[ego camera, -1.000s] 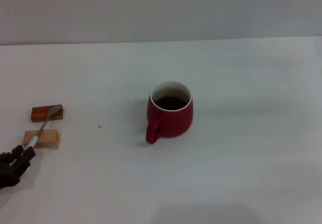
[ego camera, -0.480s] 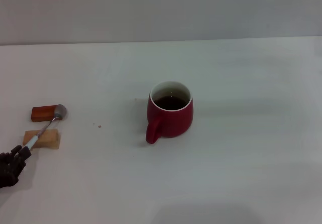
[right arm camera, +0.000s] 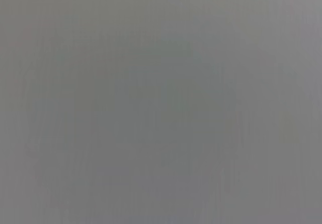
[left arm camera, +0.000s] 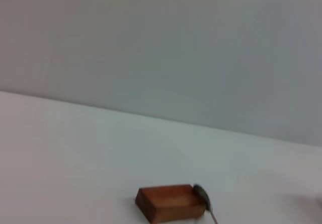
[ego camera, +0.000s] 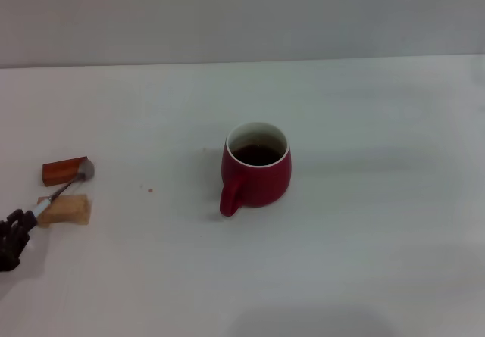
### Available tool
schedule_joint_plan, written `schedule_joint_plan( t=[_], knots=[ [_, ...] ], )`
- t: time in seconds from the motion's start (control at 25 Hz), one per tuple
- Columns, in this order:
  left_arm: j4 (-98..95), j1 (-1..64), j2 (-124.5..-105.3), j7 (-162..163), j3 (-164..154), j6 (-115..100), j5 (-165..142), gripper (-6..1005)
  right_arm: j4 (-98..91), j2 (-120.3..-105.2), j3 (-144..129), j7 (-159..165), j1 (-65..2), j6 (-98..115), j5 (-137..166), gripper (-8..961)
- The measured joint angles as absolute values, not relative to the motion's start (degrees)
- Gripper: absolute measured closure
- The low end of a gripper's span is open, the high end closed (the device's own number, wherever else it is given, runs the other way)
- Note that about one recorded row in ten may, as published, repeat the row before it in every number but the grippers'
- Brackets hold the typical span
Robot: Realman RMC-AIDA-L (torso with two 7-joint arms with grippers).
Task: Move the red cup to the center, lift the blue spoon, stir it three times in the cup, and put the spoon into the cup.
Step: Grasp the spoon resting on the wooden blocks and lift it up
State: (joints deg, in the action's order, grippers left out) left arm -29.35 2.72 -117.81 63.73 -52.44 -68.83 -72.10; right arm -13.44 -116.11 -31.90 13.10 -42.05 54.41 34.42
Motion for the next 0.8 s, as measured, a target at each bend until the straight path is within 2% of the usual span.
schedule_joint_plan(
  t=[0.44,0.8],
  knots=[
    [-30.3,6.21,-117.13,66.09,-52.07,-72.39,-72.06,854,-12.94,-116.1,-31.9,13.09,-41.88,54.4,34.38,461],
    [-30.61,9.85,-115.64,67.56,-51.49,-73.82,-72.18,855,-12.48,-116.1,-31.59,13.1,-41.84,54.4,34.33,461]
  ],
)
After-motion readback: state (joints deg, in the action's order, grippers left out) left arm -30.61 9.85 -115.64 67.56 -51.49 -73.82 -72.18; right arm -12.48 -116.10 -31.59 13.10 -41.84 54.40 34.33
